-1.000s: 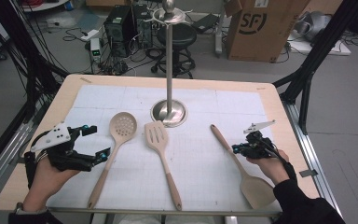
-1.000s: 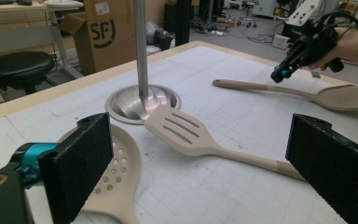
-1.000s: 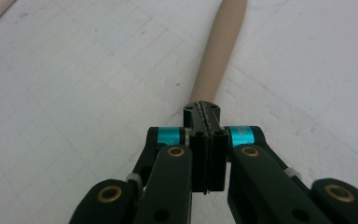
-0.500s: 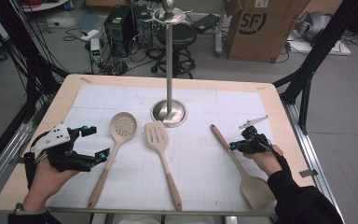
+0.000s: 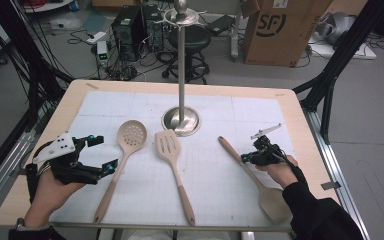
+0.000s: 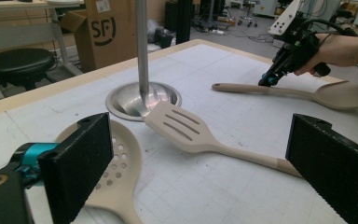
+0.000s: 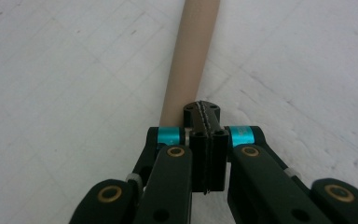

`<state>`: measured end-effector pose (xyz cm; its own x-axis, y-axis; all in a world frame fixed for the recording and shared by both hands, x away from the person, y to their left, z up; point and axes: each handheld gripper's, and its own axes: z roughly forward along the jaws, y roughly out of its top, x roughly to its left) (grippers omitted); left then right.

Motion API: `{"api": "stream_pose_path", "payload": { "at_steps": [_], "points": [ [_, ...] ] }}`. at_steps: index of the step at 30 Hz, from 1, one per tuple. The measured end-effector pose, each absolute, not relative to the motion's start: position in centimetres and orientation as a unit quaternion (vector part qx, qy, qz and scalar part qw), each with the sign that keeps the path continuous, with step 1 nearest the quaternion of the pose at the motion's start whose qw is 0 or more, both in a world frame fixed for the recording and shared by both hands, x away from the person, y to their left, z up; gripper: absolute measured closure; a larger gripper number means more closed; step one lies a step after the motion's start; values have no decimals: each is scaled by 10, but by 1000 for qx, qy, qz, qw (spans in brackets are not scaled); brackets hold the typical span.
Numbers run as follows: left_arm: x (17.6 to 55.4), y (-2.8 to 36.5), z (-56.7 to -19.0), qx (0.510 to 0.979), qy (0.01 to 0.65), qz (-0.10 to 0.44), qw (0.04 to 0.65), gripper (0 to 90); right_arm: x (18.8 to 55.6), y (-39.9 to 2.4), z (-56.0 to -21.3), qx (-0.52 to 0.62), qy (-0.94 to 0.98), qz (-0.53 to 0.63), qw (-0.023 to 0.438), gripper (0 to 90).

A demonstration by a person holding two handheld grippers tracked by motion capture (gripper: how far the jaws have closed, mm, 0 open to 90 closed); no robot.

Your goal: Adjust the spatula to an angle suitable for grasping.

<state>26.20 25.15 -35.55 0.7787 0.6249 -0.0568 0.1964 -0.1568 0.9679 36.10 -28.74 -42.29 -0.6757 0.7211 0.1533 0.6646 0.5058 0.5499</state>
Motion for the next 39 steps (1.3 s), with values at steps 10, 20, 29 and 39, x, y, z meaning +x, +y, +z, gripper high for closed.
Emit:
{"api": "stream_pose_path", "payload": {
  "at_steps": [10,20,29,39],
  "points": [
    [261,253,-355,737,279,185,588,78,356,-267,-420,359,891,276,35,900],
    [261,252,-355,737,279,185,587,78,350,-255,-420,331,903,272,17,900],
    [260,249,-351,732,269,178,600,78,346,-262,-412,323,900,290,35,900],
    [267,248,-353,732,267,169,603,78,328,-264,-390,278,908,307,57,764]
  ]
}}
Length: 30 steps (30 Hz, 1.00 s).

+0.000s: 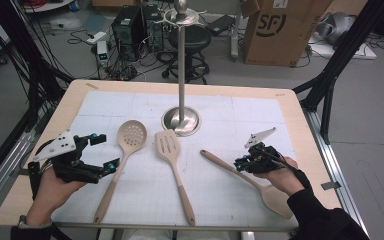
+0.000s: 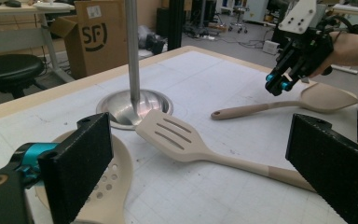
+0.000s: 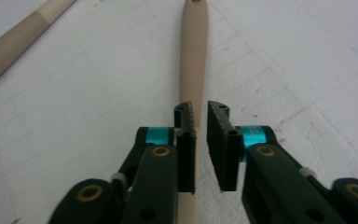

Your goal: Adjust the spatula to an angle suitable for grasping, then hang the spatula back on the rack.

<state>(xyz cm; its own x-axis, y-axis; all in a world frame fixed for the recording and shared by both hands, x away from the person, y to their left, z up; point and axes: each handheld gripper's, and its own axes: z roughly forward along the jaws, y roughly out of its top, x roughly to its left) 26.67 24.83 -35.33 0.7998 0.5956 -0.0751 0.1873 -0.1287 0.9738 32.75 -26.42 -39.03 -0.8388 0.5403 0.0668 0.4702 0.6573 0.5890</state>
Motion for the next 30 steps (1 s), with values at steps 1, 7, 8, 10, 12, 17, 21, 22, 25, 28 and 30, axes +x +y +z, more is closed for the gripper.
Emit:
{"api": "stream_pose_path", "payload": {
  "at_steps": [1,7,8,10,12,17,21,22,25,28,30],
  "points": [
    [268,249,-353,731,268,170,604,78,326,-264,-388,273,909,308,62,725],
    [268,253,-353,730,269,171,605,78,323,-266,-375,273,907,311,71,376],
    [267,254,-353,729,270,171,606,78,321,-266,-373,271,909,310,71,347],
    [267,256,-353,727,272,173,606,78,320,-267,-371,263,911,312,61,214],
    [267,257,-353,727,274,174,605,78,319,-269,-371,269,910,313,43,133],
    [263,258,-350,725,275,181,604,78,315,-272,-370,270,913,305,26,9],
    [261,259,-347,724,274,184,606,78,312,-271,-369,265,922,279,32,9],
    [261,259,-347,724,274,184,606,78,312,-271,-369,265,923,277,31,9],
    [260,259,-348,725,275,183,604,78,313,-270,-368,256,929,266,30,9],
    [260,258,-349,726,274,183,604,78,313,-269,-370,260,932,251,24,9],
    [260,258,-348,725,273,182,605,78,314,-268,-373,259,936,237,25,10]
  ]
}}
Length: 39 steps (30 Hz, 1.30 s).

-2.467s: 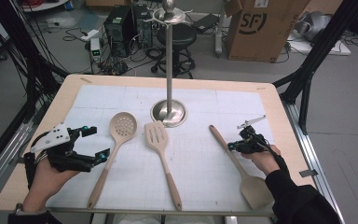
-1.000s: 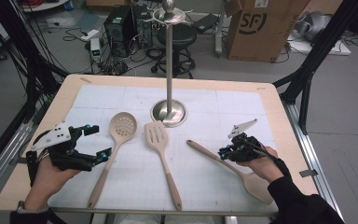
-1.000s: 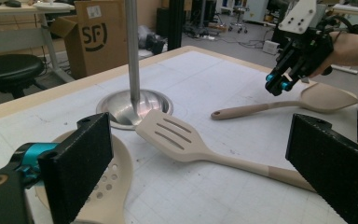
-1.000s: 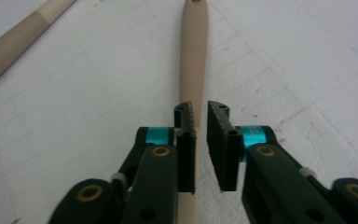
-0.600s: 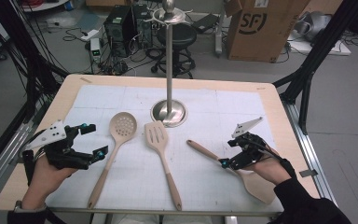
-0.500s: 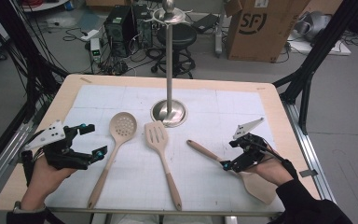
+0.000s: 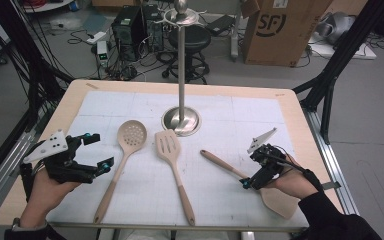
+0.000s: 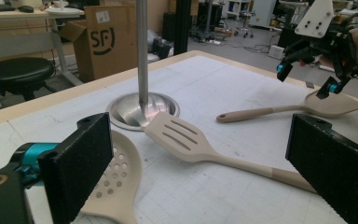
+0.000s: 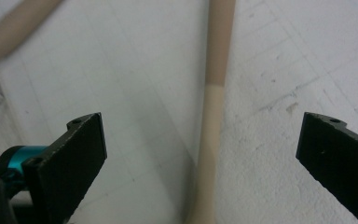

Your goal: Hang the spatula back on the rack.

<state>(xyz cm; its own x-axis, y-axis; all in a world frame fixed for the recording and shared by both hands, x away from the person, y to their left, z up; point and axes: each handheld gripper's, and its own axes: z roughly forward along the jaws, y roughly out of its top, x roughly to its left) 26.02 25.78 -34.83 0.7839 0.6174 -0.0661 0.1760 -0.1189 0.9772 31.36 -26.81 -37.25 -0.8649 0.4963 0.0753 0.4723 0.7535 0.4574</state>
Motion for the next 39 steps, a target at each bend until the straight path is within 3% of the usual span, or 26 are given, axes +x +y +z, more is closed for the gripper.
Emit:
{"api": "stream_pose_path", "payload": {
  "at_steps": [10,16,20,27,39],
  "points": [
    [261,255,-350,728,273,179,603,78,318,-264,-387,264,947,184,14,13],
    [262,254,-351,731,273,177,600,78,319,-262,-397,257,956,143,17,78],
    [262,253,-351,730,274,177,601,78,319,-262,-400,266,955,127,23,189],
    [262,253,-352,732,273,176,599,78,317,-264,-405,273,957,99,25,482],
    [262,253,-353,733,274,177,597,78,315,-264,-407,284,955,88,11,706]
  ]
}}
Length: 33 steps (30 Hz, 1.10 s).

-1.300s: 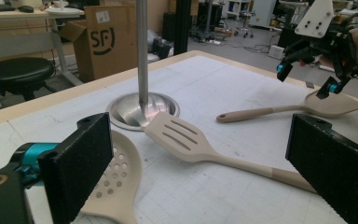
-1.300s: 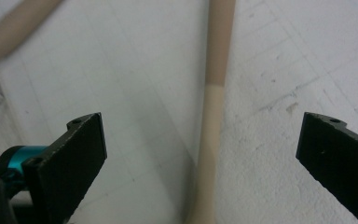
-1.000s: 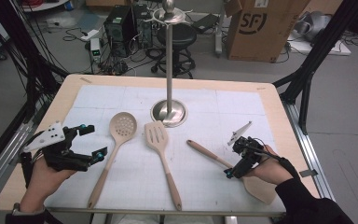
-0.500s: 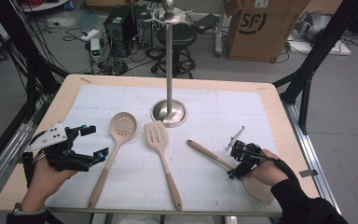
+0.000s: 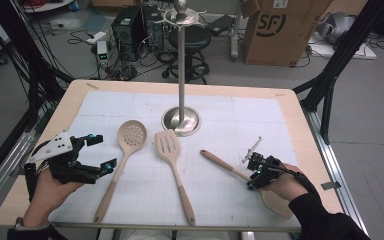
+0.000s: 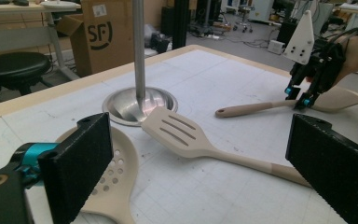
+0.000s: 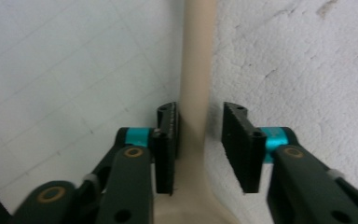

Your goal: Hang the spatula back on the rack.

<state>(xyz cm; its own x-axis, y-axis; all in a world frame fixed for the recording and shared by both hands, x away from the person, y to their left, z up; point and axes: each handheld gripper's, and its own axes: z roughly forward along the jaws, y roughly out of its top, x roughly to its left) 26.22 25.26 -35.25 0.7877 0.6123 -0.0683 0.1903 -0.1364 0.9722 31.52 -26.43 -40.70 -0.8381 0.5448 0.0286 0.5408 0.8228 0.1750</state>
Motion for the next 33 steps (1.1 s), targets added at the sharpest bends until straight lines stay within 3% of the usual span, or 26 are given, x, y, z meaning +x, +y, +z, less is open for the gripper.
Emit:
{"api": "stream_pose_path", "payload": {
  "at_steps": [2,10,25,33],
  "points": [
    [262,252,-353,733,273,177,597,78,314,-264,-407,283,955,91,11,758],
    [263,251,-353,733,273,176,597,78,310,-260,-406,291,953,77,25,783],
    [263,251,-352,732,273,175,599,78,308,-263,-402,300,948,103,21,789],
    [263,251,-351,732,272,175,599,78,304,-272,-392,303,941,147,44,789]
  ]
}}
